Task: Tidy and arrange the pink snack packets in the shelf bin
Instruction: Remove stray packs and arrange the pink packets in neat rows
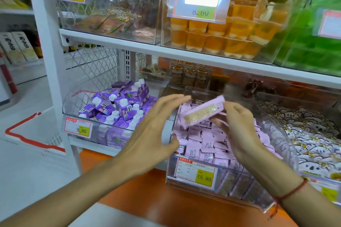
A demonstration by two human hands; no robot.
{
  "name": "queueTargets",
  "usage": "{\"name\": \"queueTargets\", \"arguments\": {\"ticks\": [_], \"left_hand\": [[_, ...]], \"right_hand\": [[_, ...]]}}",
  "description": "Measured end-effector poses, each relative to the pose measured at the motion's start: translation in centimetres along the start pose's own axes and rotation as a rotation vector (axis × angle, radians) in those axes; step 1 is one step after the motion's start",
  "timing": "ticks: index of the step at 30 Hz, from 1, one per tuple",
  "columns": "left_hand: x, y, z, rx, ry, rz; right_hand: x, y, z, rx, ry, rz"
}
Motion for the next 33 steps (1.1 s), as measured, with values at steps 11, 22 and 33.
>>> {"name": "queueTargets", "arguments": {"ticks": [11, 22, 33], "left_hand": [[0.6, -1.7, 0.8, 0.152, -0.198, -0.380], [-0.9, -0.9, 0.8, 0.231, -0.431, -0.551], [-4.8, 0.4, -0.4, 0.123, -0.514, -0.310]], "right_hand": [[1.2, 1.1, -1.9, -0.202, 0.054, -0.222], [-1.4, 4.1, -4.6, -0.438, -0.692, -0.721], [-0.9, 1.3, 0.3, -0.116, -0.398, -0.257]]}}
Point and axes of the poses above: each hand's wrist, its own z-axis towards the middle knuckle, its own y-axis out of the palm, x = y × z, the point moved 7 cm from there along z, towards the middle knuckle, and after that the axes turned 1 degree about -z, right-handed, at the moved point
